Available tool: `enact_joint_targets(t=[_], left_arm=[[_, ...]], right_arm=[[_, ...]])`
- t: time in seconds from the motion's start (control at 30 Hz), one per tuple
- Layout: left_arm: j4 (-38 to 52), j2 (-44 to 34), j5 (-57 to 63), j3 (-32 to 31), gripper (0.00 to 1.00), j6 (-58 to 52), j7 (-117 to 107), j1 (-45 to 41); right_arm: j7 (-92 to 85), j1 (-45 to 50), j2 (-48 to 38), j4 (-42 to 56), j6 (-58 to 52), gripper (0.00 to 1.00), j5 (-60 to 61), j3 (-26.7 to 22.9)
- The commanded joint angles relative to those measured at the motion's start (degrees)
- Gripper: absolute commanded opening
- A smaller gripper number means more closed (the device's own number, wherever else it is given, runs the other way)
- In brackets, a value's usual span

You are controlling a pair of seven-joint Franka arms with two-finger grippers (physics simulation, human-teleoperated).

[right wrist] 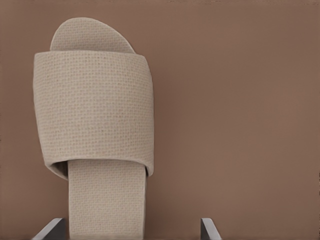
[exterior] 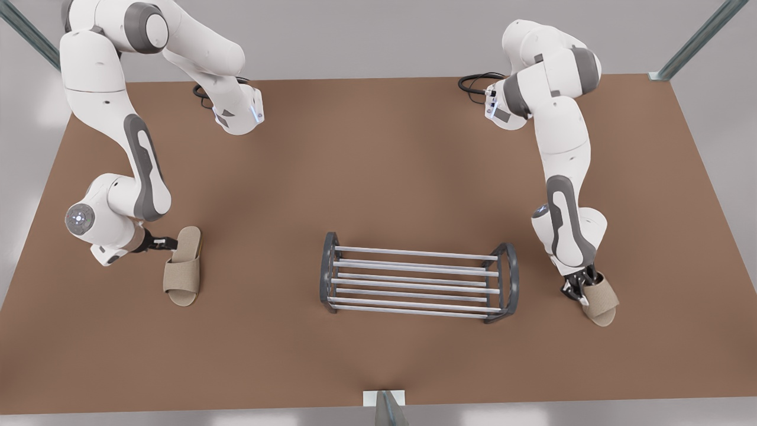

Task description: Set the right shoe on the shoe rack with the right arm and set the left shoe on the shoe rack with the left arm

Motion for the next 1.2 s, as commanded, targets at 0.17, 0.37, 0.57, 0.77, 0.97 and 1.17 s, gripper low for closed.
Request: enact_joint_targets(t=[0.17,0.37,0.57,0.77,0.97,1.17], left_arm=[[0.0,-5.6,0.8,-0.1,0.21,2.5,-15.8,-0.7],[0.0,-22.1,2.8,0.1,0.21,22.9,-15.3,2.0],[5.0,-35.7,1.6,-19.3,0.21,31.1,-15.3,1.6],[13.0,-32.3,-1.0,-28.9,0.21,30.5,-14.5,-2.2],[15.4,-19.3,-4.1,-28.7,0.21,29.9,-2.8,-1.4],[16.4,-14.9,-4.0,-27.7,0.21,28.1,-0.3,1.7]], right_arm=[[-6.8,-0.1,4.4,1.4,6.0,1.0,1.7,0.0],[-6.8,-0.2,5.8,1.2,6.8,1.0,1.9,0.0],[-6.8,0.3,7.8,1.4,9.1,1.0,3.0,0.0],[-6.7,0.9,8.2,1.5,9.2,1.0,4.2,0.1],[-6.7,1.7,10.7,3.3,11.0,1.0,4.9,0.1],[-6.7,1.8,10.7,4.1,11.1,1.0,5.0,0.1]])
